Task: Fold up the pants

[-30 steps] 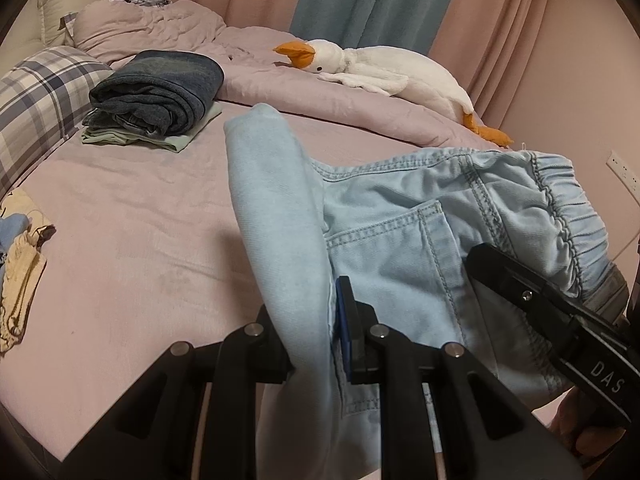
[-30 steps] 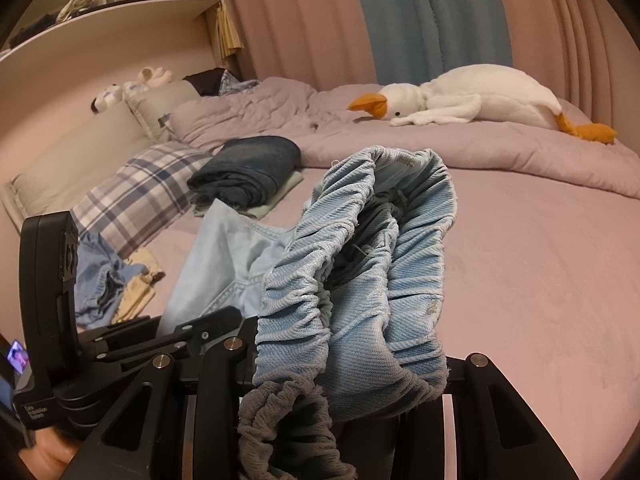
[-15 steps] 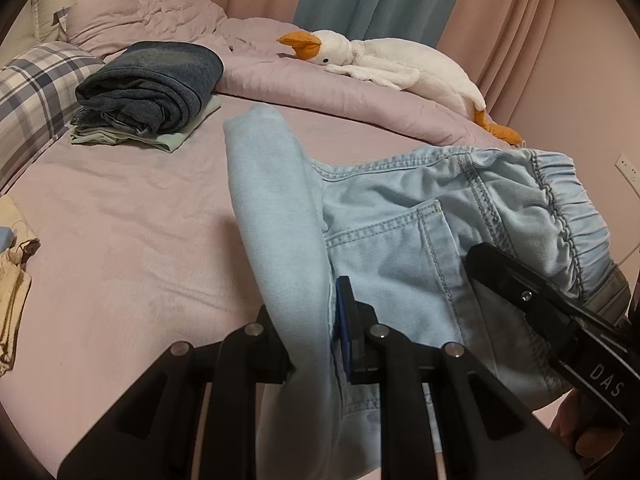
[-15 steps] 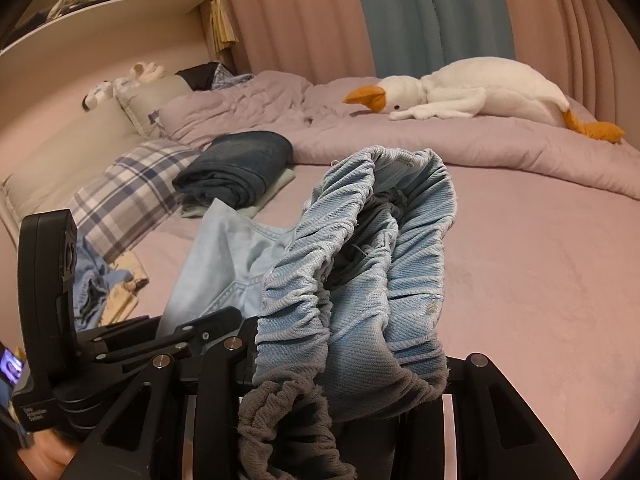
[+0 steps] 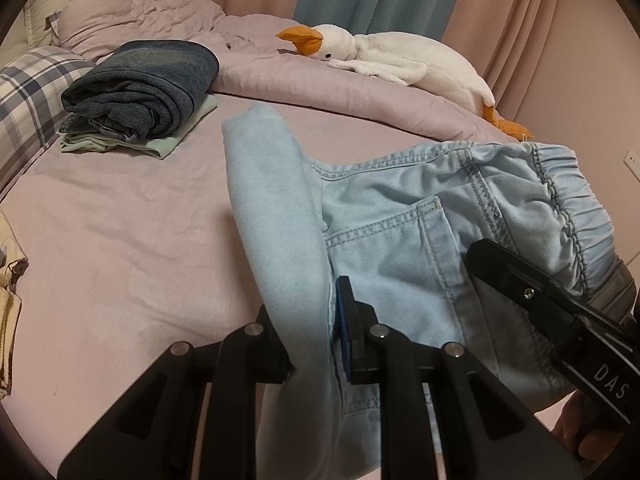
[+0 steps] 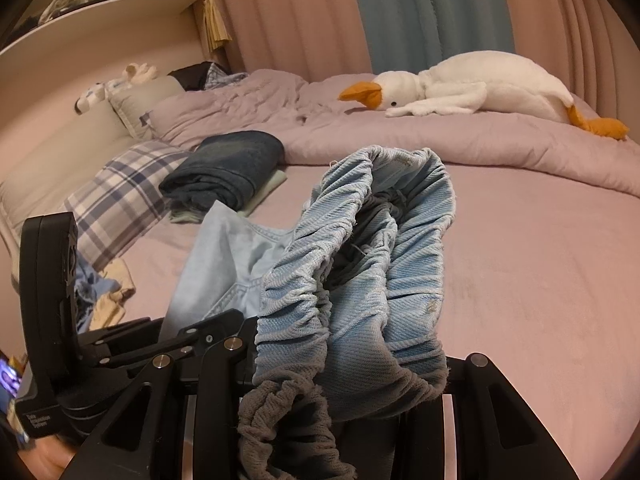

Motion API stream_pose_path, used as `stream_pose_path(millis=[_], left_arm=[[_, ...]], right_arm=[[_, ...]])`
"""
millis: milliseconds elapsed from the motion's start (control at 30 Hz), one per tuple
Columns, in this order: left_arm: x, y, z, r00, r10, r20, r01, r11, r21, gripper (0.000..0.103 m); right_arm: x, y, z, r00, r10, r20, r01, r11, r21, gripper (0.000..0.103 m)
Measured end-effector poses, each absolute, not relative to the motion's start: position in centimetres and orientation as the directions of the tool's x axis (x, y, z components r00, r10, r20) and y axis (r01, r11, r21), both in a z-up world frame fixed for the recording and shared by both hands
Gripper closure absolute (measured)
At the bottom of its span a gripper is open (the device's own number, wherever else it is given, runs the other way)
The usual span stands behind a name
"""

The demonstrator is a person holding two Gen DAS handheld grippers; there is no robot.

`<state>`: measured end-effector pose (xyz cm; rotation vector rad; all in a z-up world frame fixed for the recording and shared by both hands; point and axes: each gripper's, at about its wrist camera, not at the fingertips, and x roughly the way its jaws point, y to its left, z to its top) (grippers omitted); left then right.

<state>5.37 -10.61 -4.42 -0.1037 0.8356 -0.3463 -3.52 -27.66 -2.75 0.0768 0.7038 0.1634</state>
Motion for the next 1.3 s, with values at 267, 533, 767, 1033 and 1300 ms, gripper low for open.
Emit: stream_pose_path(millis=[267,533,767,1033,1300], left_arm=[[6.7,-11.3,-5.1,0.604,-0.336,-0.722,0.262,0.94,-0.218,0.085],[7.6,-12.1,-5.4,0.602,-0.335,-0.725,0.269,0.94,-0.212,0.085],[8.2,-12.5,-5.8,0.595,-0.332,-0.732,0.269,0.94,-0.208,0.085],[8.7,-12.9,-6.5,0.578,-0.322,-0.75,0.272,0.942,-0.195,0.085],[9.4,-13.1,-7.3,0.563,-0.309,-0.766,0.271,0.945,-0.182,0.085]], right_arm=[[-2.6,-28.0,-3.5,0.742,0.171,-0.649,-0.11,0.985,0.134,0.064],[-2.0,-28.5,-3.7,0.742,0.166,-0.65,-0.092,0.985,0.146,0.064],[-1.7,-28.7,-4.0,0.739,0.161,-0.654,-0.082,0.985,0.15,0.064],[-1.1,-28.9,-4.7,0.726,0.159,-0.669,-0.071,0.985,0.156,0.064],[-0.4,-29.3,-5.4,0.706,0.165,-0.689,-0.06,0.983,0.175,0.064]])
